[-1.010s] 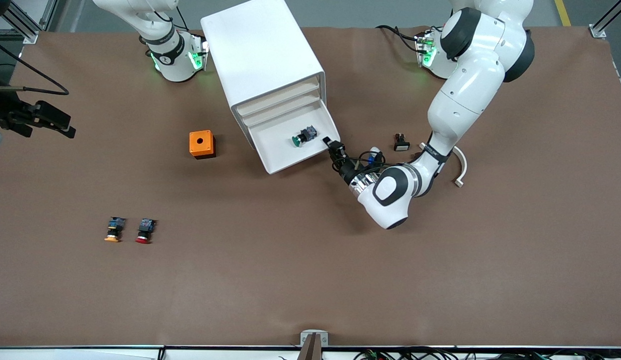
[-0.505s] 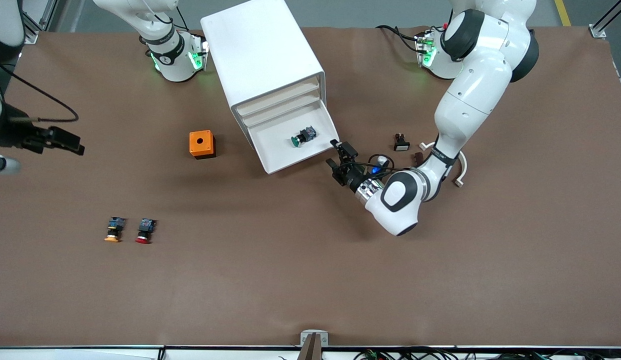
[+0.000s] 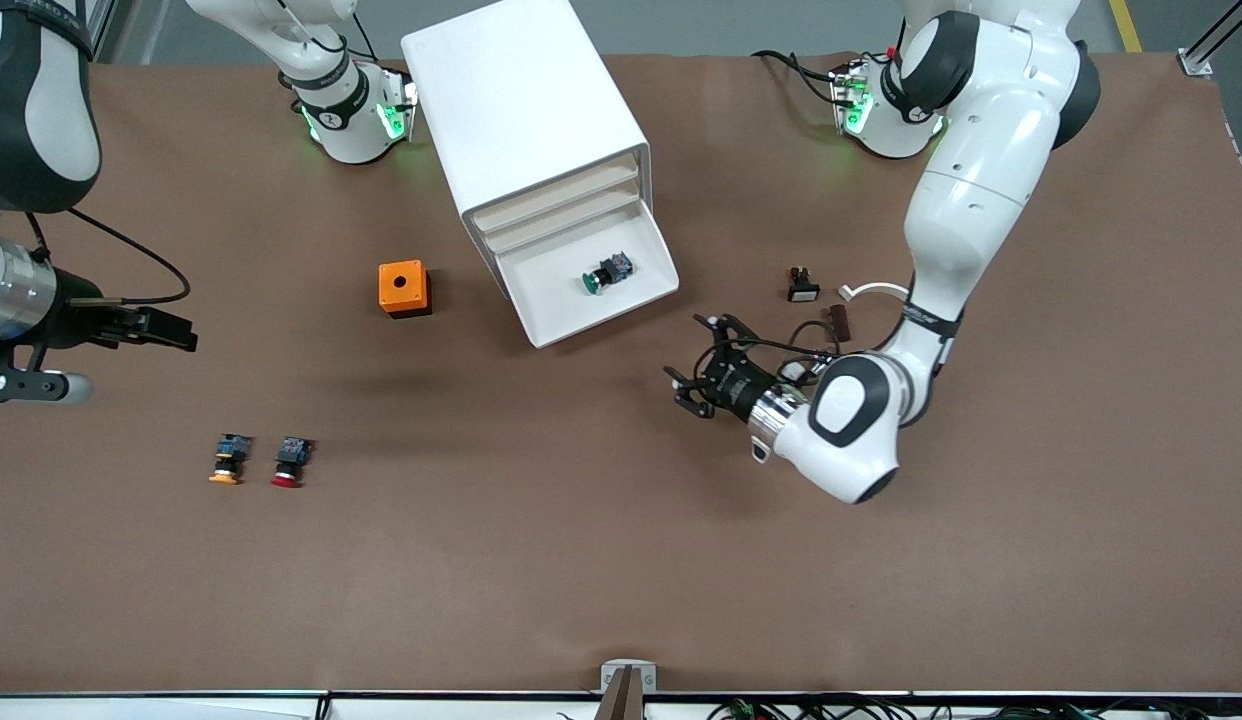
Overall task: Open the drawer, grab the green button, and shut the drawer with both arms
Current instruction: 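Pull the drawer open with the left gripper while the right gripper reaches over, then lower the right gripper into the open drawer over the green button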
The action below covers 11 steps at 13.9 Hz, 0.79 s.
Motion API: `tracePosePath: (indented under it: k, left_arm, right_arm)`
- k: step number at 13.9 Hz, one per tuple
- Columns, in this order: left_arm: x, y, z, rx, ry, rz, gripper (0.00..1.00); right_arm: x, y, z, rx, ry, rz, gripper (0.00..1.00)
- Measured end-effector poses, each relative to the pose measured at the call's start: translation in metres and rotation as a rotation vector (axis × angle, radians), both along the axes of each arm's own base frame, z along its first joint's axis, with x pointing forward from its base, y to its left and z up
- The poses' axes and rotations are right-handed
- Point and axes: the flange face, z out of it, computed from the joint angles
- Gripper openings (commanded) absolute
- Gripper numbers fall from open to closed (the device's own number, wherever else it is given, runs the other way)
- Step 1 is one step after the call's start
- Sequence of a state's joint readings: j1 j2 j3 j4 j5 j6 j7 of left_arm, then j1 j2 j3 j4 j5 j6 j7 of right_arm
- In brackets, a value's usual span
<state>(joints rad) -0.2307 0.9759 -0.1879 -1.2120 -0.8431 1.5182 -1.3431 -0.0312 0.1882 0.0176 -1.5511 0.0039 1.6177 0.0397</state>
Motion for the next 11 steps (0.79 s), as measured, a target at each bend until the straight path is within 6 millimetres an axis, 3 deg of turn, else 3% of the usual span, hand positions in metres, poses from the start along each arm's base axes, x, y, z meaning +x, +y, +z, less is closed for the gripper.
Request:
tracePosePath:
  k: [2,3,7,11]
  left_arm:
    - [0.011,0.017,0.016,-0.043,-0.149,-0.066,0.99]
    - [0.016,0.023,0.024,-0.045,-0.225,-0.102,0.99]
    - [0.039,0.04,0.063,0.056,-0.511,-0.21,0.99]
    - [0.06,0.034,0.083,0.202,-0.764,-0.257,0.99]
  right_arm:
    - [0.0,0.023,0.0,0.0,0.003,-0.073,1.0]
    - [-0.001,0.045,-0.001,-0.009,0.006,-0.131,1.0]
    - [-0.014,0.158,-0.017,-0.012,-0.007,-0.307,1.0]
    - [-0.041,0.25,-0.048,-0.017,-0.026,-0.451,1.0]
